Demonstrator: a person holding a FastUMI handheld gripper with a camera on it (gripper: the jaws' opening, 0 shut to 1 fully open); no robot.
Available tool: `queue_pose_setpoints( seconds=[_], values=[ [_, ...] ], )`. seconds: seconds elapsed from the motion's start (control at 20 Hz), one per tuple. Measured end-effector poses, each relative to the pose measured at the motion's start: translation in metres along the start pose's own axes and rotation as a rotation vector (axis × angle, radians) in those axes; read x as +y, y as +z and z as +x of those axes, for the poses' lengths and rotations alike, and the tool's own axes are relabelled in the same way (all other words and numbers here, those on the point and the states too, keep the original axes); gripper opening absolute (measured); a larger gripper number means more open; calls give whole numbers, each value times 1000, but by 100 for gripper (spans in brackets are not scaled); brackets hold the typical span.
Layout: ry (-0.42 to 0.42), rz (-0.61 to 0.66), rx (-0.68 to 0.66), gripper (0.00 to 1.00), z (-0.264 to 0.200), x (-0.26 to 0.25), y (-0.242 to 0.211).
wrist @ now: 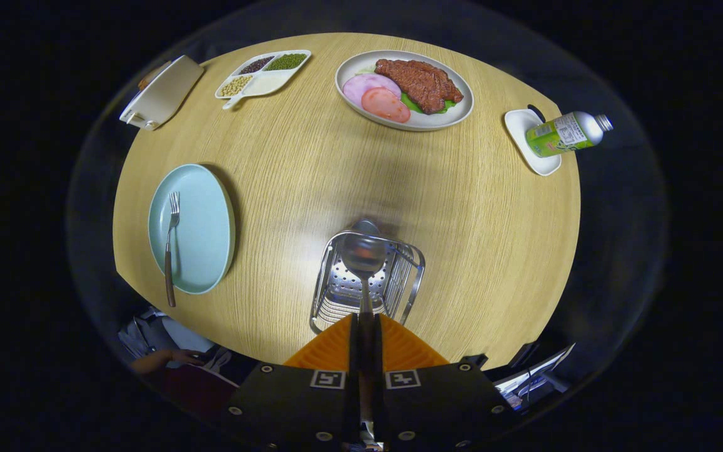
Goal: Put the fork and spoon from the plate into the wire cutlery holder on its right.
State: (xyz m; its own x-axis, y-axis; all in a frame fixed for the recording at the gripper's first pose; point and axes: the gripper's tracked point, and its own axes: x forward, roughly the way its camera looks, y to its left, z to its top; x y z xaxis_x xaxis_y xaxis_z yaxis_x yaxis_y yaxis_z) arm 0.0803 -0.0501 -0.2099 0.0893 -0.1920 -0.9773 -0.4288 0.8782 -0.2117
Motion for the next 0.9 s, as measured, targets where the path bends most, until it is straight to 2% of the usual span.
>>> queue_pose_setpoints(
  seconds=[0.2, 0.35, 0.55, 0.65, 0.9],
  values=[
    [16, 4, -21, 13, -7, 2, -4],
    [-3, -4, -29, 13, -10, -2, -9],
    [16, 72, -170, 15, -32, -1, 4],
    [27, 100, -233, 24, -49, 3, 4],
    [-4, 114, -489, 70, -96, 21, 14]
  ],
)
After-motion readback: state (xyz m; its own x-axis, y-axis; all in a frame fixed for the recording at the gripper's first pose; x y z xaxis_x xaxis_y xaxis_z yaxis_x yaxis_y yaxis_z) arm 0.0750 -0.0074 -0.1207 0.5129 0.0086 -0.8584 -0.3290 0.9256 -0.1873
